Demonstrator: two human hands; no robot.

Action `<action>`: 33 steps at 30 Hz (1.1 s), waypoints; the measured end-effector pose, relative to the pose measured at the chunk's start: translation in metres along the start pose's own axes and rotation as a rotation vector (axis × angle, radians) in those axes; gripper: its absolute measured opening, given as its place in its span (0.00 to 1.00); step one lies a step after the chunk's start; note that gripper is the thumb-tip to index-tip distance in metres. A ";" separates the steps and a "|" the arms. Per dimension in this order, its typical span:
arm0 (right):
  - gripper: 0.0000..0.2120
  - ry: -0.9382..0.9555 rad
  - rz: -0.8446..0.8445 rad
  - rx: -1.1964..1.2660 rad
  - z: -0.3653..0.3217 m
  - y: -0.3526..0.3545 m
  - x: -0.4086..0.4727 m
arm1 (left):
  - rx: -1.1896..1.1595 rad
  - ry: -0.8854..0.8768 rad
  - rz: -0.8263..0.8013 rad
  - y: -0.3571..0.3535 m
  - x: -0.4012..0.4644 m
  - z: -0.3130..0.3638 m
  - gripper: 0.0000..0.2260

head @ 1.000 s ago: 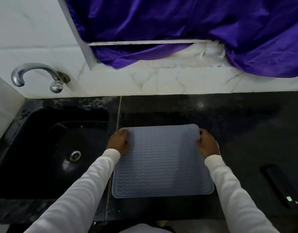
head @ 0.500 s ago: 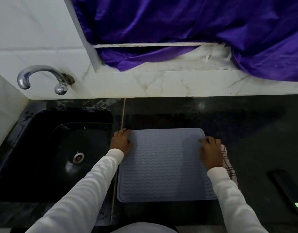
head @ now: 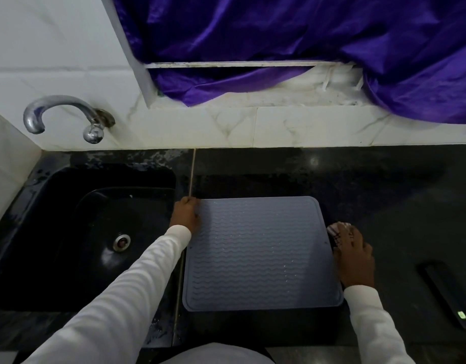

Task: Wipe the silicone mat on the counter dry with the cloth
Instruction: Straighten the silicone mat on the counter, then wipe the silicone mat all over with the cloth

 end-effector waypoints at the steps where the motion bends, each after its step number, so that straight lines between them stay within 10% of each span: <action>1: 0.32 -0.012 0.011 -0.013 0.002 0.000 -0.001 | 0.024 -0.009 -0.012 -0.002 -0.003 0.000 0.21; 10: 0.24 -0.063 0.102 0.513 -0.012 0.042 0.008 | 0.196 -0.064 -0.020 -0.014 -0.027 -0.008 0.23; 17: 0.07 0.093 -0.024 0.859 -0.184 0.052 -0.018 | 0.196 -0.095 -0.040 -0.013 -0.029 -0.011 0.23; 25: 0.19 0.483 -0.084 0.493 -0.374 -0.028 -0.030 | 0.221 -0.132 -0.068 -0.005 -0.022 -0.012 0.24; 33: 0.28 0.601 -0.178 0.134 -0.392 -0.085 -0.042 | 0.332 -0.271 -0.049 -0.009 -0.027 -0.014 0.23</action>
Point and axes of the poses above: each hand's wrist, its own x-axis towards the middle knuckle, its own y-axis out of the back of the hand, z = x × y, the point moved 10 cm from there along x, towards the middle knuckle, and after that the axes turned 3 degrees about z, right-handed, at the moved point
